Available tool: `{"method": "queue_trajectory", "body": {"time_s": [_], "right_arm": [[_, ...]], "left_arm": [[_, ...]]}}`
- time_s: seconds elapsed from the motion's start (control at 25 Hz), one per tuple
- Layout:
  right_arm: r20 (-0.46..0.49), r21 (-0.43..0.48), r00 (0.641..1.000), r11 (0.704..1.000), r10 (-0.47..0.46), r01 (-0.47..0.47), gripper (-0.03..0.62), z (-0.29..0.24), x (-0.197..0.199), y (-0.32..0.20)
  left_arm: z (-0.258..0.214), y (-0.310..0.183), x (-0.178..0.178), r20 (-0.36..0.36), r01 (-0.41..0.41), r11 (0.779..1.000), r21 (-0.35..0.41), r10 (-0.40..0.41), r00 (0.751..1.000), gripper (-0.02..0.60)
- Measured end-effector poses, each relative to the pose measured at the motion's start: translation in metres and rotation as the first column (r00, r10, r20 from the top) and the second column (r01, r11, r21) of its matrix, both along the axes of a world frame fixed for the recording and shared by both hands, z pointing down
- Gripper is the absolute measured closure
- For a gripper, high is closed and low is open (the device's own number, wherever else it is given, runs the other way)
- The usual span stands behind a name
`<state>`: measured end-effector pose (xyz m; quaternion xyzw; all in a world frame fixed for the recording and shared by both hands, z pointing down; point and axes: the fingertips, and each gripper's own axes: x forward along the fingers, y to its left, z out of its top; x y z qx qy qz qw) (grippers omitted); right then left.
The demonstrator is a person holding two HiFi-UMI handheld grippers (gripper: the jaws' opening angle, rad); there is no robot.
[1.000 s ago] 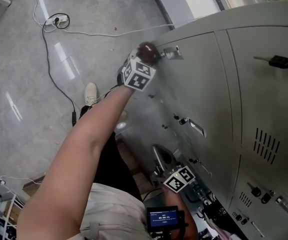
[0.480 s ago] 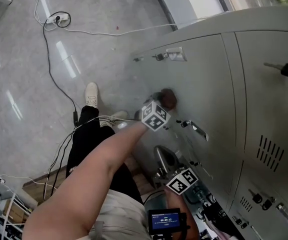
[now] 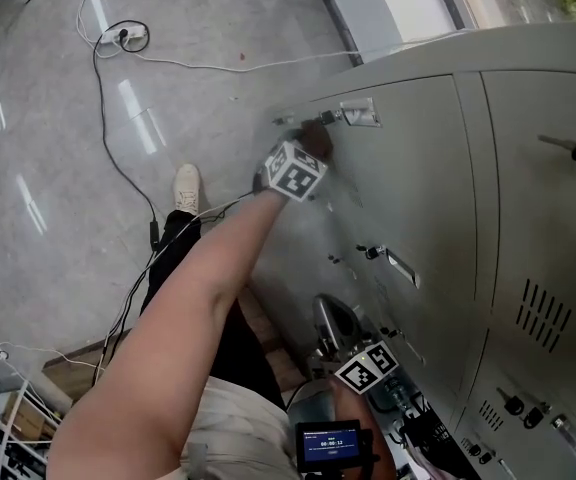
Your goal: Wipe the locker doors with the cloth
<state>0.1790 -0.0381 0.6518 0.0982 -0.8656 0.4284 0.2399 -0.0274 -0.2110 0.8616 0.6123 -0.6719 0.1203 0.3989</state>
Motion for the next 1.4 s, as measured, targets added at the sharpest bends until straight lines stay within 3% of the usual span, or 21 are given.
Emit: {"method": "queue_trajectory", "body": {"time_s": [0.12, 0.2, 0.28, 0.36, 0.6, 0.68, 0.76, 0.92, 1.12, 1.24, 1.4], "right_arm": [[-0.002, 0.006, 1.0, 1.0, 0.002, -0.002, 0.576, 0.0, 0.002, -0.003], [0.001, 0.012, 1.0, 1.0, 0.006, -0.006, 0.576, -0.002, 0.001, -0.006], [0.005, 0.019, 1.0, 1.0, 0.008, -0.008, 0.576, -0.006, -0.002, -0.007], [0.017, 0.035, 1.0, 0.999, 0.002, -0.003, 0.576, -0.012, -0.008, -0.009], [0.072, 0.111, 0.997, 0.994, -0.012, 0.004, 0.576, -0.055, -0.026, -0.02], [0.101, 0.14, 0.995, 0.99, -0.012, -0.002, 0.576, -0.07, -0.034, -0.024], [0.127, 0.168, 0.992, 0.986, -0.019, -0.002, 0.576, -0.085, -0.041, -0.026], [0.164, 0.22, 0.985, 0.975, -0.052, 0.015, 0.576, -0.114, -0.05, -0.029], [0.242, 0.267, 0.969, 0.964, -0.044, -0.023, 0.576, -0.154, -0.069, -0.035], [0.297, 0.288, 0.954, 0.956, -0.04, -0.05, 0.576, -0.181, -0.083, -0.038], [0.359, 0.33, 0.931, 0.942, -0.065, -0.061, 0.576, -0.224, -0.096, -0.044]], "left_arm": [[-0.01, -0.005, -0.061, 0.06, 0.083, 0.996, 0.012, -0.084, 0.995, 0.511], [-0.025, -0.007, -0.094, 0.076, 0.147, 0.987, 0.059, -0.152, 0.986, 0.511], [-0.042, -0.005, -0.115, 0.011, 0.253, 0.959, 0.129, -0.257, 0.966, 0.511], [-0.056, 0.0, -0.123, -0.016, 0.295, 0.941, 0.166, -0.296, 0.955, 0.511], [-0.087, 0.052, -0.088, 0.054, 0.13, 0.98, 0.149, -0.139, 0.989, 0.511], [-0.105, 0.074, -0.075, 0.078, 0.057, 0.986, 0.154, -0.069, 0.995, 0.511], [-0.125, 0.101, -0.067, 0.062, 0.037, 0.986, 0.161, -0.048, 0.997, 0.511], [-0.179, 0.159, -0.056, 0.003, 0.09, 0.978, 0.186, -0.092, 0.996, 0.511], [-0.265, 0.197, -0.055, 0.052, 0.014, 0.964, 0.265, -0.028, 0.998, 0.511], [-0.312, 0.205, -0.053, 0.068, -0.048, 0.944, 0.326, 0.027, 0.997, 0.511], [-0.369, 0.204, -0.047, 0.049, -0.053, 0.916, 0.397, 0.036, 0.998, 0.511]]}}
